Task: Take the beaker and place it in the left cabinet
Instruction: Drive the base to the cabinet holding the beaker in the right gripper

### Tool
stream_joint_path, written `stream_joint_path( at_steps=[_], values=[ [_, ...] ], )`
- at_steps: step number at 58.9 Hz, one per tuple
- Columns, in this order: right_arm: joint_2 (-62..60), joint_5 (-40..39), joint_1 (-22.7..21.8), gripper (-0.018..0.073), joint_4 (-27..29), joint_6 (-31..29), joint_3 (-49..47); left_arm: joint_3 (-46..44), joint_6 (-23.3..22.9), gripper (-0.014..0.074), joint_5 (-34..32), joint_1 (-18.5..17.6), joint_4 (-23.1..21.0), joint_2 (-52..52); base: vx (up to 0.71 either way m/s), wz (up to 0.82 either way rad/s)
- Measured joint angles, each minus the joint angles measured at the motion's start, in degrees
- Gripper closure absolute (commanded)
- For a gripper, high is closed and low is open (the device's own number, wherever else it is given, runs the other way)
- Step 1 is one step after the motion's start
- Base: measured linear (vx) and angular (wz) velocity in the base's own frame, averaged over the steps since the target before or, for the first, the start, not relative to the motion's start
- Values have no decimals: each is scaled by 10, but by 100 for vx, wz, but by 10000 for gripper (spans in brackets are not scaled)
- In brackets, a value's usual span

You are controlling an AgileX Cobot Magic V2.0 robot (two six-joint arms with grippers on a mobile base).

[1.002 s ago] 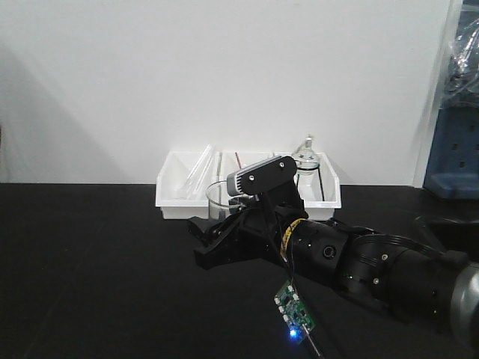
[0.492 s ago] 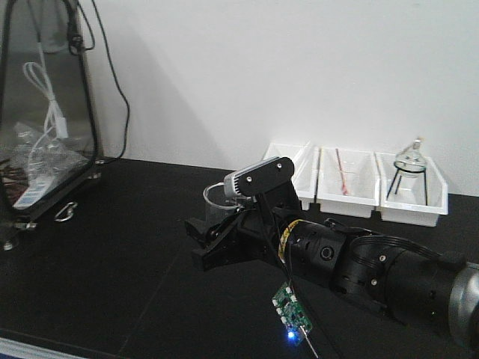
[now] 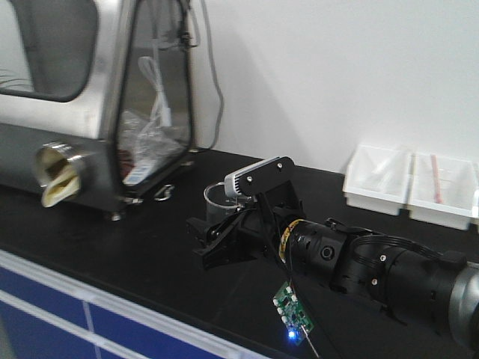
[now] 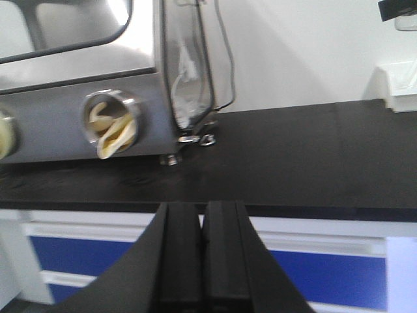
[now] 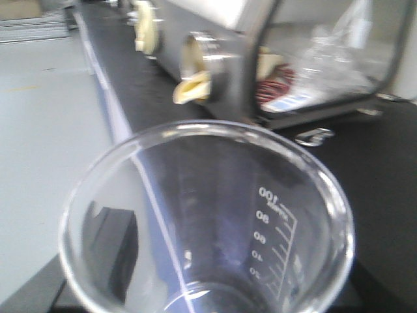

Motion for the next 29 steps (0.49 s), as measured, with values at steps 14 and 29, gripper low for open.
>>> stream_joint_path(
  at_steps=[14,29],
  values=[
    [0,1,0,562,0,0,0,0,0,595,0,0,0,0,-2,58],
    [0,1,0,562,0,0,0,0,0,595,0,0,0,0,4,71]
  ],
)
